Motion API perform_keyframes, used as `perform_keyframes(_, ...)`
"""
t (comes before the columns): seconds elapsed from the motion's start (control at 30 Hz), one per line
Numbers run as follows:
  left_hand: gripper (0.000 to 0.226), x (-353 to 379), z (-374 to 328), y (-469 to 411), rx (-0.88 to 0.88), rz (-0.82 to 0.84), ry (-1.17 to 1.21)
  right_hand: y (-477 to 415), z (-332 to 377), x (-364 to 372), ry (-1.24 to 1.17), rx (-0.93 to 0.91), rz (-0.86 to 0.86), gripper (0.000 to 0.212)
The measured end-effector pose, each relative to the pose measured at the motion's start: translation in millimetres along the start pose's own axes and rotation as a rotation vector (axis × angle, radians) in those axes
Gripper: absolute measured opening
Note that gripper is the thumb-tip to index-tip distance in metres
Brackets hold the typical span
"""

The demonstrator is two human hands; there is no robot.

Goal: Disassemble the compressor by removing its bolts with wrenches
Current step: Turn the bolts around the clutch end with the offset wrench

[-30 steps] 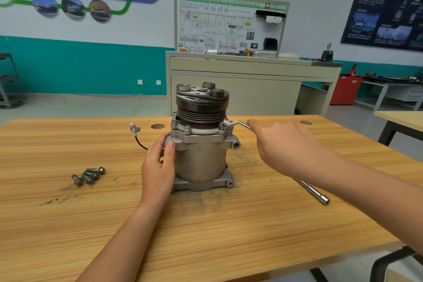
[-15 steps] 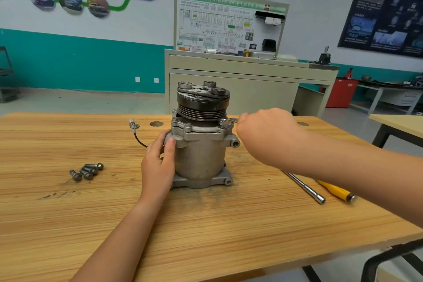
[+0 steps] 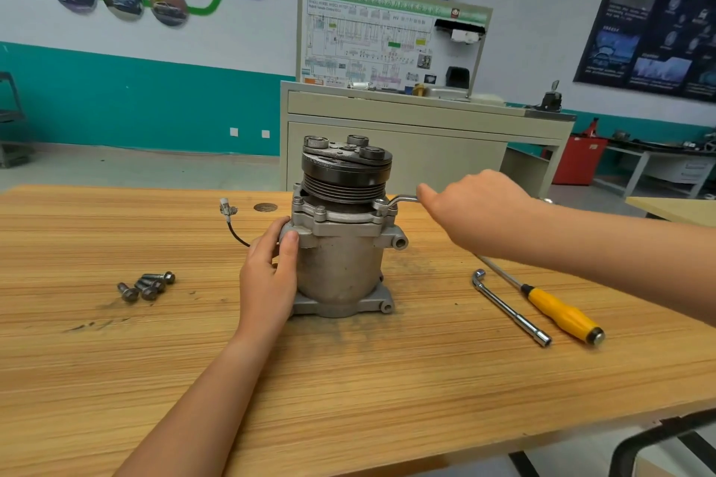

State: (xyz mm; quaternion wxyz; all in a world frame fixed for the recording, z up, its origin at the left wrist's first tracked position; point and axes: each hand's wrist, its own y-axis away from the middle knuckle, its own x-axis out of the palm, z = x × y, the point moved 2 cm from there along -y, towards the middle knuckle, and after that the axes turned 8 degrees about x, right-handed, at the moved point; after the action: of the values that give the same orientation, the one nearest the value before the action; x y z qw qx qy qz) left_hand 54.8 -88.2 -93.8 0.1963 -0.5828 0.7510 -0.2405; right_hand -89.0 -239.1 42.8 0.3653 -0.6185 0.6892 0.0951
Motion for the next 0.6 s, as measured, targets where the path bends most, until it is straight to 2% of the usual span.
perform_keyframes(0.07, 0.038, 0, -1, 0, 0.011, 0.007, -0.008, -12, -5, 10, -0.024, 0.002, -0.006, 0.028)
perform_keyframes(0.23, 0.038, -1, 3, -2, 0.03, 0.007, -0.043, -47, 9, 35, -0.233, 0.055, -0.07, 0.033)
perform_keyframes(0.33, 0.038, -1, 4, -3, 0.038, 0.007, -0.06, -59, 26, 49, -0.333, 0.094, -0.104, 0.028)
perform_keyframes(0.6, 0.036, -2, 3, -3, 0.066, 0.01, -0.083, -12, 7, 35, -0.771, 0.285, -0.249, 0.028)
